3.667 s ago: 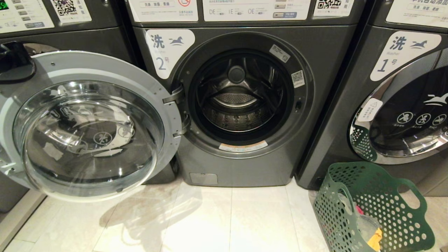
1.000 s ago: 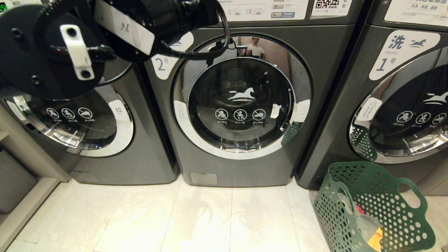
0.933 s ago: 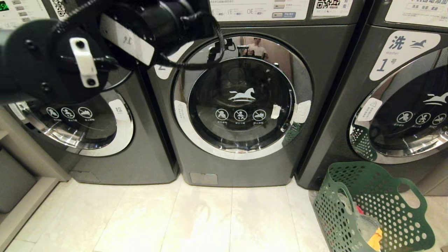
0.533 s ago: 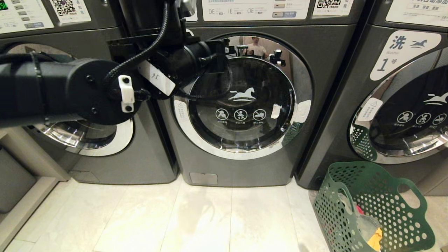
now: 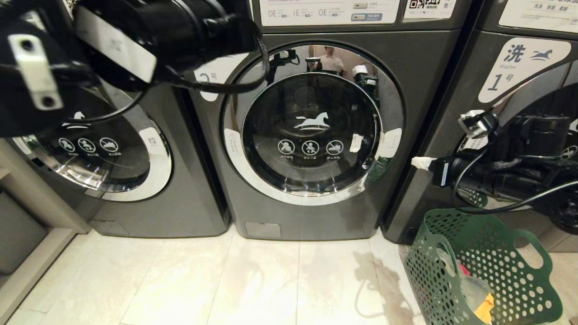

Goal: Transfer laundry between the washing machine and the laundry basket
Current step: Press the washing machine door tightly with the right hand

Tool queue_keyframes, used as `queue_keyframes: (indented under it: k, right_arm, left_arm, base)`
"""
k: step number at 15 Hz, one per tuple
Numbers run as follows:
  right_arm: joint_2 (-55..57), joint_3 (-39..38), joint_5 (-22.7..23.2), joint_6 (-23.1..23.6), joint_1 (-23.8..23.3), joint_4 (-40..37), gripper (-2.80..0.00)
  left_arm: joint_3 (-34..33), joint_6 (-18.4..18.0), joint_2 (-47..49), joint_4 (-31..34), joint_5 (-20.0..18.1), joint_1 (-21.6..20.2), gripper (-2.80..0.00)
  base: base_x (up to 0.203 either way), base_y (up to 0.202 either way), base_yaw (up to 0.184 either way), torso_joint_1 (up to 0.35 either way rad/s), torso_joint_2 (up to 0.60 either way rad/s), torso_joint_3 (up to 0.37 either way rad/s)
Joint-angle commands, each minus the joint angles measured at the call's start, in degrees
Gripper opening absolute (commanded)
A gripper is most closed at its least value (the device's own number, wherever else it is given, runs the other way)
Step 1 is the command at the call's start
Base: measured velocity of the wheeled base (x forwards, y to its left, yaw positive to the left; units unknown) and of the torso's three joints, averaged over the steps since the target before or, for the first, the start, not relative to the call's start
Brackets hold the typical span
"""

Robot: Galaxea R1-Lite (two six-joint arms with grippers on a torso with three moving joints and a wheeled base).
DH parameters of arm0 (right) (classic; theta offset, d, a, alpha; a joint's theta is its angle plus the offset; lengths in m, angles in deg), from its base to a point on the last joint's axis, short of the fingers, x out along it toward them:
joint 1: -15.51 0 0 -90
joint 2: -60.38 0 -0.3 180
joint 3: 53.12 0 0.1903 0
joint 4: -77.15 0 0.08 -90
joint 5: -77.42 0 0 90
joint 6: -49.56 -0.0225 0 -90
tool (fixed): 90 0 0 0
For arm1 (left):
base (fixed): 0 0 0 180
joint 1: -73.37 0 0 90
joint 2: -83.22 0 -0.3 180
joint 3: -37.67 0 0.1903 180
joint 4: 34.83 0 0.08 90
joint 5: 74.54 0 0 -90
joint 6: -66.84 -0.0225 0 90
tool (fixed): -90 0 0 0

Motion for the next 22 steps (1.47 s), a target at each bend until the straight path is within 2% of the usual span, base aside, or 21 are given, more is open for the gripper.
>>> queue_keyframes:
  k: [1,4,7,10,13,17,18,20,22]
  right_arm:
    - [9.5,1.3,-1.6,0.0,0.0,5.8,-2.80]
    - [16.9,5.7,-5.5,-0.3,-0.3,14.8,-2.80]
    - [22.8,13.1,-7.0,-0.3,-0.4,18.8,-2.80]
    - [28.9,21.7,-10.0,-0.4,-0.4,22.5,-2.80]
    - [33.3,26.9,-10.2,-0.6,-0.4,23.1,-2.80]
    - [39.7,36.3,-10.6,-0.6,-0.4,23.1,-2.80]
    - [41.3,38.6,-10.9,-0.2,-0.4,23.1,-2.80]
    - [44.7,45.1,-13.6,0.0,-0.4,23.0,-2.80]
    - [48.3,52.0,-15.8,0.1,-0.4,22.9,-2.80]
  left_arm:
    - [-2.2,0.1,-12.6,6.5,2.9,-0.9,-2.80]
    - [-9.3,0.4,-29.4,20.4,6.9,-1.7,-2.80]
    - [-16.0,0.9,-47.9,41.0,10.1,-3.3,-2.80]
    - [-20.4,1.5,-62.3,61.9,11.7,-9.3,-2.80]
    - [-23.9,2.9,-70.9,76.9,10.5,-14.5,-2.80]
    - [-27.6,8.0,-79.7,89.5,4.3,-21.3,-2.80]
    - [-27.8,10.2,-80.3,92.4,3.3,-22.1,-2.80]
    - [-27.9,14.5,-80.4,93.4,3.1,-22.6,-2.80]
    - [-27.7,15.6,-80.3,93.3,3.6,-22.7,-2.80]
  base:
    - [0.000,0.000,0.000,0.000,0.00,0.000]
    - [0.000,0.000,0.000,0.000,0.00,0.000]
    - [0.000,0.000,0.000,0.000,0.00,0.000]
    - [0.000,0.000,0.000,0.000,0.00,0.000]
    - [0.000,0.000,0.000,0.000,0.00,0.000]
    - [0.000,0.000,0.000,0.000,0.00,0.000]
    - [0.000,0.000,0.000,0.000,0.00,0.000]
    - [0.000,0.000,0.000,0.000,0.00,0.000]
    - [0.000,0.000,0.000,0.000,0.00,0.000]
